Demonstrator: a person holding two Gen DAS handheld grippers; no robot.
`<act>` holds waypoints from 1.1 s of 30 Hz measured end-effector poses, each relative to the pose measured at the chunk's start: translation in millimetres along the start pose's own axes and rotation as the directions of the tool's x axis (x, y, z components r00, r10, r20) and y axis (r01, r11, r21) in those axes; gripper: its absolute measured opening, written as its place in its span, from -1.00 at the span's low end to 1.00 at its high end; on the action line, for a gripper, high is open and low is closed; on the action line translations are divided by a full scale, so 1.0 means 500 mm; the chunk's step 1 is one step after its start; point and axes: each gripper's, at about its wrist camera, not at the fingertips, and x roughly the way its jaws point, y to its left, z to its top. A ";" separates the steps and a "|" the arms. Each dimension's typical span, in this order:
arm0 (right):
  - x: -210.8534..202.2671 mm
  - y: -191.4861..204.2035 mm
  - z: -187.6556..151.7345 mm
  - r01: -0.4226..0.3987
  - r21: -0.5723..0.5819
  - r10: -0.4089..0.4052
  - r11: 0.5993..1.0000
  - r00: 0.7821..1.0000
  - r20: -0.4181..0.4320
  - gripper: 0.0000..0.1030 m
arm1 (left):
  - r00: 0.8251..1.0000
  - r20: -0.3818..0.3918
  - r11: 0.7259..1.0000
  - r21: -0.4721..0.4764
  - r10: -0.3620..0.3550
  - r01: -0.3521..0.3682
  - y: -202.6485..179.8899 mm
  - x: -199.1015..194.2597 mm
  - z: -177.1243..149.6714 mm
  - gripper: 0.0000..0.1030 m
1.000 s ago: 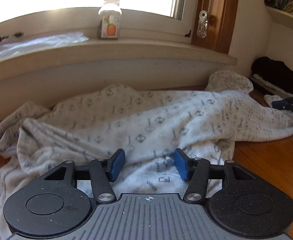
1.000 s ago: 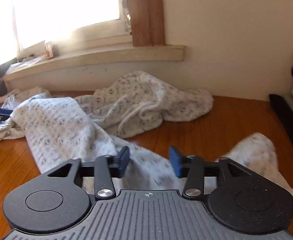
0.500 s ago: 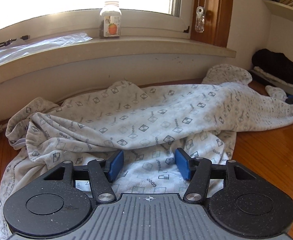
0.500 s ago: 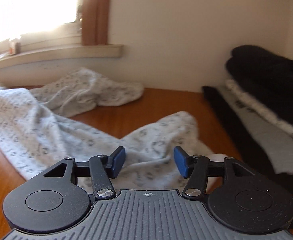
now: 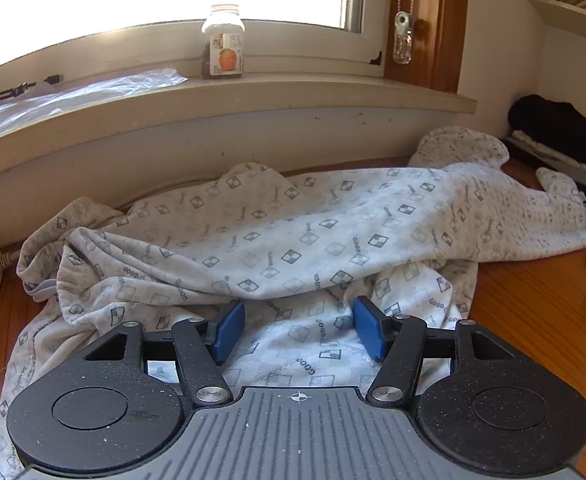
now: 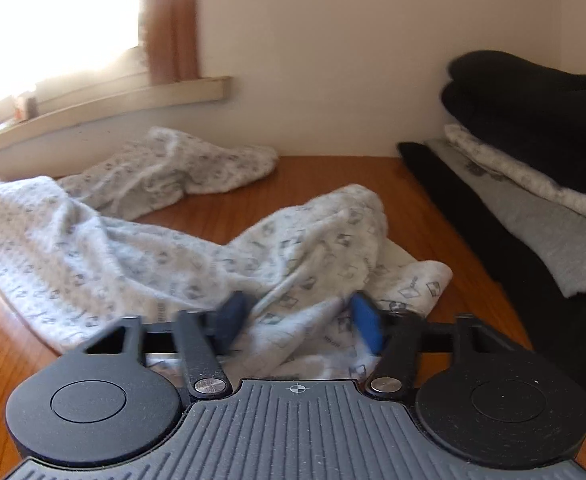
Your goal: Fold clothes
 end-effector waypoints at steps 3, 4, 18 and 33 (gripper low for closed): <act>0.011 0.029 0.022 -0.052 -0.070 0.049 0.996 0.998 -0.038 -0.78 | 1.000 0.021 0.999 0.027 0.021 -0.022 -0.011 -0.005 0.002 0.23; 0.017 0.039 0.039 -0.060 -0.086 0.057 0.994 0.998 -0.036 -0.79 | 0.999 0.017 0.999 0.030 0.028 -0.029 -0.017 -0.006 0.007 0.19; 0.054 0.147 0.456 0.041 -0.126 0.002 0.991 0.945 0.327 -0.81 | 0.986 0.080 0.971 0.204 -0.147 0.129 -0.318 0.043 0.139 0.22; 0.102 0.233 0.511 0.060 -0.145 -0.009 0.988 0.945 0.327 -0.81 | 0.975 0.040 0.934 0.298 -0.219 0.197 -0.497 0.255 0.200 0.06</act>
